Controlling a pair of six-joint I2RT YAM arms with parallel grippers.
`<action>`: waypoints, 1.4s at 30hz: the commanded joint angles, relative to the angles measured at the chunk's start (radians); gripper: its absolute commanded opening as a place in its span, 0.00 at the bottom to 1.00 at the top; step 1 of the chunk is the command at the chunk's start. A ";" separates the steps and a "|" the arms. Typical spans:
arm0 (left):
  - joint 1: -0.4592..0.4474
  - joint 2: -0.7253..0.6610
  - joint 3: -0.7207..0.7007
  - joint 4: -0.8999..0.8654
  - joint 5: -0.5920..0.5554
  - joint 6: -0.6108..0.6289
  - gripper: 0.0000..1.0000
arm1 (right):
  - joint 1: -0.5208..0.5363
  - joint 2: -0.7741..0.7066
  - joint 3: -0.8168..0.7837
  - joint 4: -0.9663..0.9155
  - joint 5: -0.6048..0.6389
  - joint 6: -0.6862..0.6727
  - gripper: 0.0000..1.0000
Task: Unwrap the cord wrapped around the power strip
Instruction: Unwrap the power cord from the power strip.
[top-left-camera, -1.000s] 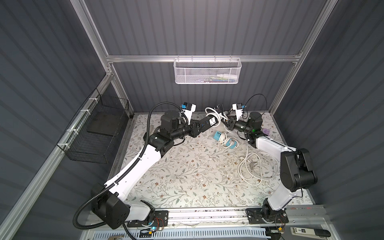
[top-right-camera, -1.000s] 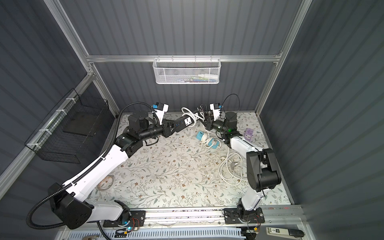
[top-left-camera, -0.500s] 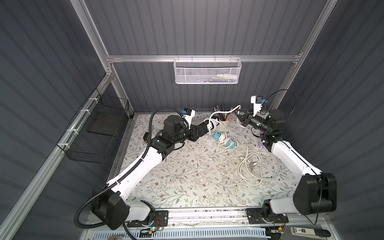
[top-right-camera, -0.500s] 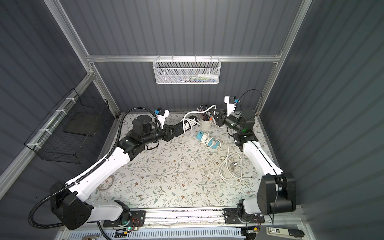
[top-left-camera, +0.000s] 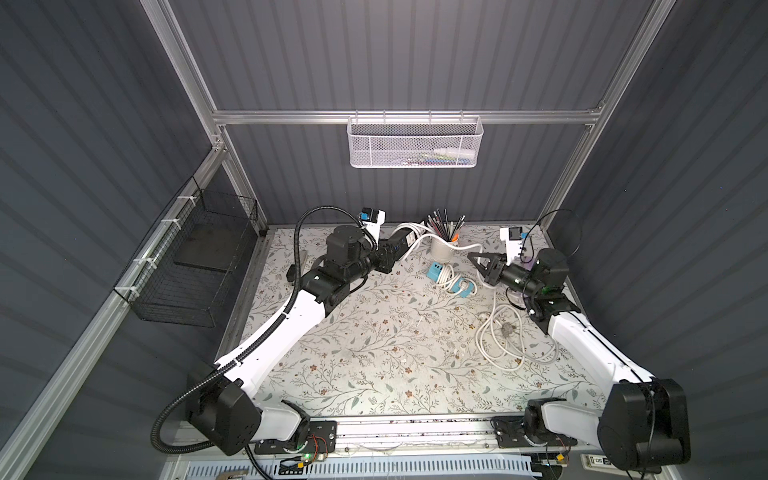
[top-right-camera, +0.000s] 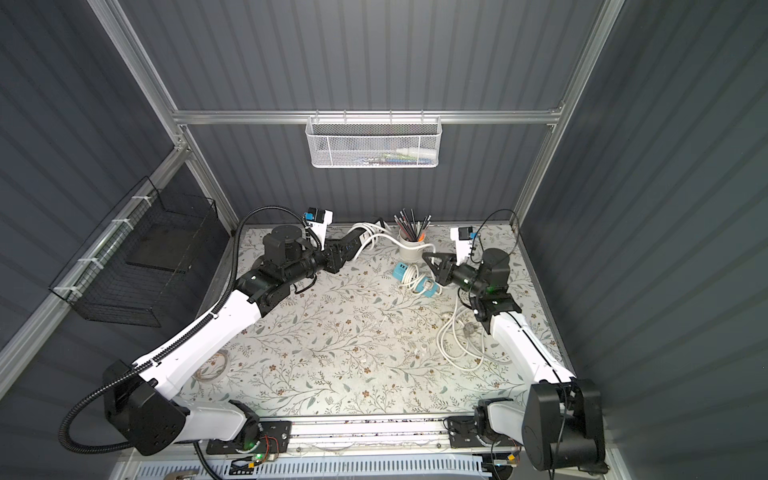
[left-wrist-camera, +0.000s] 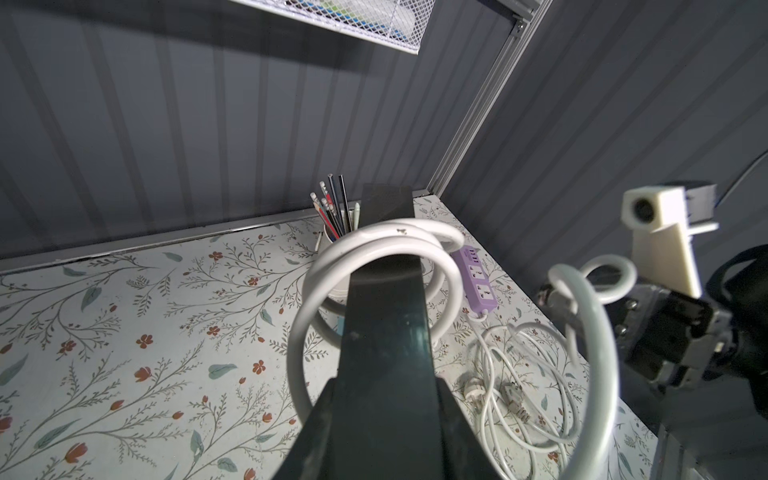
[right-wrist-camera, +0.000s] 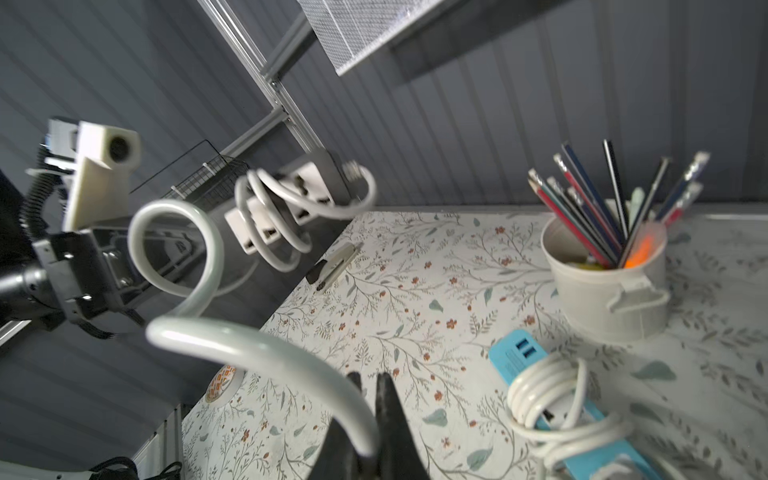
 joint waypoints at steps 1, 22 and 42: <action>0.004 -0.007 0.064 0.081 -0.015 0.043 0.00 | 0.012 0.027 -0.034 0.010 0.016 0.020 0.00; 0.002 -0.019 0.056 0.221 0.381 -0.137 0.00 | 0.124 0.426 0.215 -0.066 0.224 0.026 0.00; 0.000 -0.050 -0.176 0.108 0.374 -0.136 0.00 | 0.001 0.281 0.543 -0.217 0.176 0.044 0.00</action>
